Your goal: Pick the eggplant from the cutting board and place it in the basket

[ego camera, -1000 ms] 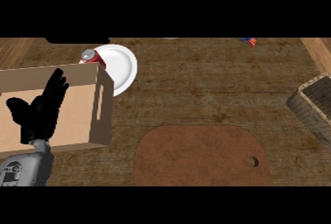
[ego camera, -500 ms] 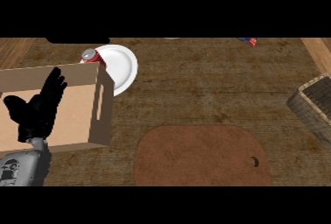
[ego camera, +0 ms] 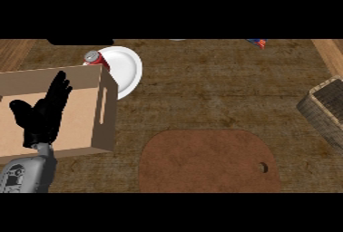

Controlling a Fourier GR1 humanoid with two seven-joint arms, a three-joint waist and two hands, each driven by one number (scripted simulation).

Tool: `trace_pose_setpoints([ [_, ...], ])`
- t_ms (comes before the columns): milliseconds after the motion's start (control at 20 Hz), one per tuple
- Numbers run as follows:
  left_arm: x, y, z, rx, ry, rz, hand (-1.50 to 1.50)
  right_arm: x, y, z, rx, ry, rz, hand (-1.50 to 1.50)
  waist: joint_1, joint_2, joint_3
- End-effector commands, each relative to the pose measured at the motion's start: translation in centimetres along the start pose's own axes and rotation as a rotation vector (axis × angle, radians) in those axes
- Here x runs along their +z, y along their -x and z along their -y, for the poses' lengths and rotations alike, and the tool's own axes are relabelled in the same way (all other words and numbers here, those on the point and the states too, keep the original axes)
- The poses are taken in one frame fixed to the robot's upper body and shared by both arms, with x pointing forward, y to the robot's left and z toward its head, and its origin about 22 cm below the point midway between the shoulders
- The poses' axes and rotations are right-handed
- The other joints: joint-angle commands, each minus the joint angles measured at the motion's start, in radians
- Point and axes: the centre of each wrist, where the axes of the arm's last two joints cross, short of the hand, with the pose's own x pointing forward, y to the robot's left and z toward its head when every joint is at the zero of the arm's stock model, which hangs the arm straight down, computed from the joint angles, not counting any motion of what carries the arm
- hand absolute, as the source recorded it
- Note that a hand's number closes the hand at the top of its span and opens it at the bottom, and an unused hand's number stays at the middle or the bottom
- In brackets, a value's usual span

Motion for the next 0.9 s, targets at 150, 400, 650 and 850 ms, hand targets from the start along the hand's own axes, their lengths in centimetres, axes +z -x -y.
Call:
trace_pose_setpoints([
  [150, 0.5, -2.1, -1.3, -0.01, 0.032, -0.001, 0.0, -0.9, 1.3, -0.3, -0.006, -0.082, -0.125, 1.5, 0.008, 0.001, 0.0],
  [400, 0.4, 0.9, 0.0, -0.003, -0.008, -0.004, 0.0, 0.6, 0.7, 0.3, -0.165, 0.043, -0.065, -1.5, -0.018, -0.004, -0.001],
  [650, 0.9, -0.2, 0.0, 0.002, -0.015, -0.011, 0.0, 0.8, 1.2, 2.5, -0.388, 0.177, -0.068, -1.5, -0.014, -0.006, 0.0],
  [850, 1.0, 0.2, -0.1, 0.007, -0.008, -0.012, 0.0, 1.4, 1.4, 7.0, -0.59, 0.243, -0.105, -1.5, -0.018, -0.008, -0.001],
])
